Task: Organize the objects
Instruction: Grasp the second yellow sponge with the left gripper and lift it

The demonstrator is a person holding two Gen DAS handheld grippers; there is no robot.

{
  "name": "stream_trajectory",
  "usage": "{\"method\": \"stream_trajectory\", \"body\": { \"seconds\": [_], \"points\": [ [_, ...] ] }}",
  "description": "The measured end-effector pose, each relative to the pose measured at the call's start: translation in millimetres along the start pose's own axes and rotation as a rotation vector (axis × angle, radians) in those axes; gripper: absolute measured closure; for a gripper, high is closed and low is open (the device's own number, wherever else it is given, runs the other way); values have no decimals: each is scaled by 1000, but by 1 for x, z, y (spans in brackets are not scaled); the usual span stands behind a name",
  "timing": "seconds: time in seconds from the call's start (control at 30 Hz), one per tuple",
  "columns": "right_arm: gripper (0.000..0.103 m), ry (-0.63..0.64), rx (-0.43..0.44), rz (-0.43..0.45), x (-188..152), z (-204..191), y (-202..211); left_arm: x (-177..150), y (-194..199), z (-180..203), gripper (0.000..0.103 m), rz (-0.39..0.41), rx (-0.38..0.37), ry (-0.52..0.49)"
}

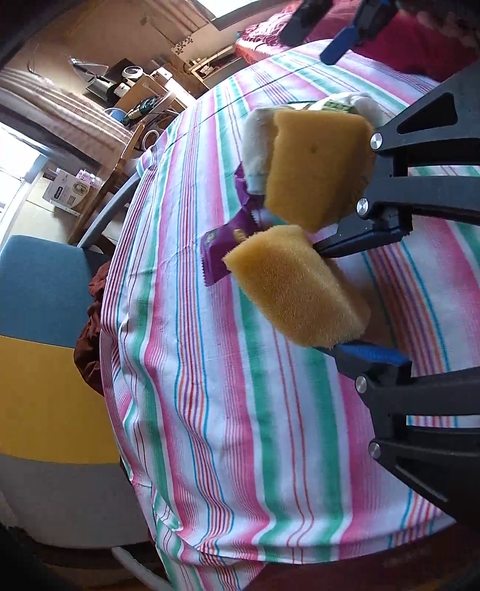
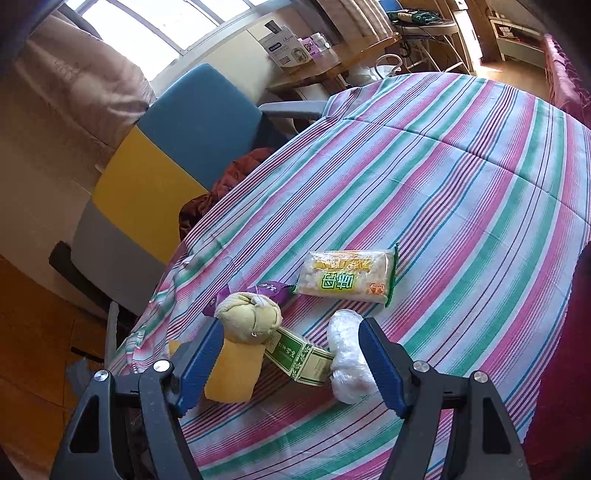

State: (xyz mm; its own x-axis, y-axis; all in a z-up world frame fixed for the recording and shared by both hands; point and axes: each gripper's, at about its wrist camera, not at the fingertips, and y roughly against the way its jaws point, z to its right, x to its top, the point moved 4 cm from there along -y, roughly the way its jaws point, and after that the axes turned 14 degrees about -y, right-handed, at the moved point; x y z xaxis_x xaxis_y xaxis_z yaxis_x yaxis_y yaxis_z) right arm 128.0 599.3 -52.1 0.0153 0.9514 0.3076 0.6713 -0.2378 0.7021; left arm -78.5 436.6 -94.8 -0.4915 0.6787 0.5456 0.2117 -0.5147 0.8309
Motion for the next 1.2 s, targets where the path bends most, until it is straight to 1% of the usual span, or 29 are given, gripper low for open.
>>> {"method": "stream_trajectory", "body": {
  "seconds": [0.03,0.13,0.2,0.37,0.4,0.43,0.47,0.5,0.53,0.6,0.7,0.8,0.87,0.9,0.97,1.0,1.1,1.2],
  "points": [
    [26,5,-4,-1,-1,0,-1,-5,1,1,69,-6,2,-2],
    [26,21,-17,-12,-3,-2,-4,-27,7,2,75,-31,-23,14],
    [26,31,-26,-18,-5,-2,-5,-41,10,1,76,-48,-32,20],
    [26,41,-49,-21,-6,-2,-8,-69,34,8,75,-53,-30,-17],
    [26,41,-50,-21,-6,-2,-8,-74,38,10,69,-58,-22,-31],
    [26,43,-53,-20,-6,-2,-8,-77,40,12,55,-63,-25,-42],
    [26,45,-57,-17,-6,-2,-8,-81,44,14,49,-61,-26,-47],
    [26,48,-62,-15,-7,-2,-8,-84,48,15,41,-55,-17,-54],
    [26,49,-64,-15,-7,-2,-8,-87,51,19,36,-54,-14,-78],
    [26,50,-70,-16,-7,-2,-9,-93,56,28,34,-58,-27,-125],
    [26,47,-75,-15,-6,-1,-9,-99,67,40,29,-44,-74,-165],
    [26,49,-74,-15,-6,-1,-9,-96,79,42,25,-11,-101,-169],
    [26,53,-73,-16,-6,-1,-9,-91,85,39,22,14,-95,-169],
    [26,55,-72,-17,-6,-2,-9,-86,85,39,21,24,-78,-180],
    [26,56,-71,-16,-7,-2,-9,-80,78,39,20,14,-55,-206],
    [26,56,-70,-18,-7,-2,-9,-78,72,40,20,1,-55,-213],
    [26,56,-68,-22,-7,-3,-10,-72,55,42,20,-26,-75,-200],
    [26,58,-67,-23,-7,-4,-10,-68,35,43,20,-61,-73,-181]
  ]
}}
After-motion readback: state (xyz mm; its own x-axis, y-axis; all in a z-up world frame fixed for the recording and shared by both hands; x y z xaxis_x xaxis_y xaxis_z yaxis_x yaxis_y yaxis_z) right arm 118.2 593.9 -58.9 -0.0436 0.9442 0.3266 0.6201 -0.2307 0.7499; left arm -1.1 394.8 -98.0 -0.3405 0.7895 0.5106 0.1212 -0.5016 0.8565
